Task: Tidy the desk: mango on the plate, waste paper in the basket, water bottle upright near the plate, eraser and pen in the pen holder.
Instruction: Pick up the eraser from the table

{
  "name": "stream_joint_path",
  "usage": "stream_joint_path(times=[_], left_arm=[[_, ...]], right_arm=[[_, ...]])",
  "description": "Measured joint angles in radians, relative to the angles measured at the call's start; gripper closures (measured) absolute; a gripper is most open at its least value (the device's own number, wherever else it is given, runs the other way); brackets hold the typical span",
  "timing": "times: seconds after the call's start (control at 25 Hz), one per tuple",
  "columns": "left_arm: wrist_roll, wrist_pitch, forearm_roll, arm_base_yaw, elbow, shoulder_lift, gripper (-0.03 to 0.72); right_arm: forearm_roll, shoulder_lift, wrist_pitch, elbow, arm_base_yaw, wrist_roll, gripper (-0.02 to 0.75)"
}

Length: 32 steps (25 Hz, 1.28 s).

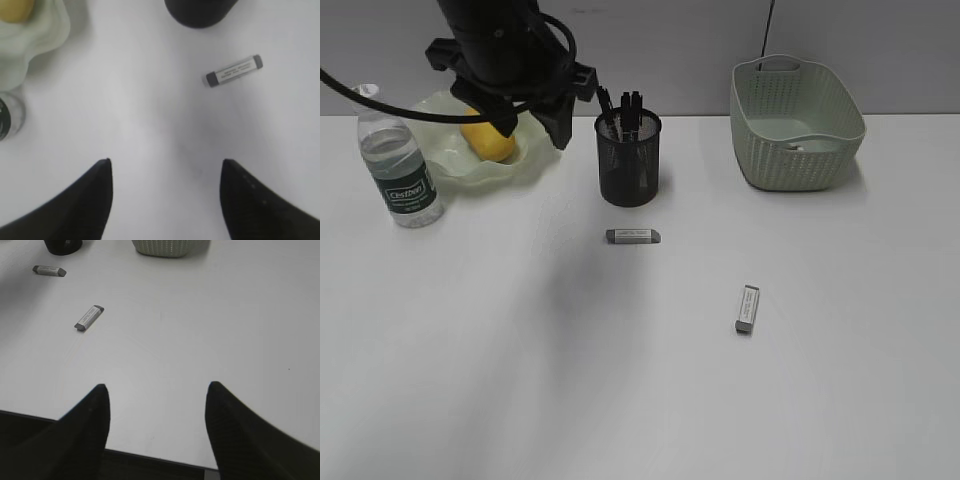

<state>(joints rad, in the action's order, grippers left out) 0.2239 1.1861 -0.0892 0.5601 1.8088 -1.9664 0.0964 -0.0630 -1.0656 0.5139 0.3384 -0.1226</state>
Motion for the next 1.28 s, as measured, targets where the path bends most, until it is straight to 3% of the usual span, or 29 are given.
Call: stream_joint_path(times=[0.28, 0.44, 0.8, 1.08, 1.28], left_arm=[[-0.005, -0.026, 0.009, -0.053, -0.167, 0.116, 0.179], [-0.023, -0.134, 0.081, -0.133, -0.365, 0.249, 0.203], [-0.058, -0.357, 0.111, -0.26, -0.778, 0.612, 0.231], [-0.059, -0.472, 0.111, -0.277, -1.064, 1.006, 0.239], [-0.06, -0.451, 0.111, -0.277, -1.161, 1.353, 0.244]], right_arm=[[0.0, 0.0, 0.001, 0.0, 0.0, 0.0, 0.255], [0.0, 0.0, 0.001, 0.0, 0.0, 0.0, 0.255], [-0.002, 0.0, 0.002, 0.0, 0.0, 0.0, 0.255], [-0.003, -0.001, 0.002, 0.0, 0.0, 0.0, 0.255], [-0.005, -0.045, 0.003, 0.0, 0.0, 0.0, 0.255]])
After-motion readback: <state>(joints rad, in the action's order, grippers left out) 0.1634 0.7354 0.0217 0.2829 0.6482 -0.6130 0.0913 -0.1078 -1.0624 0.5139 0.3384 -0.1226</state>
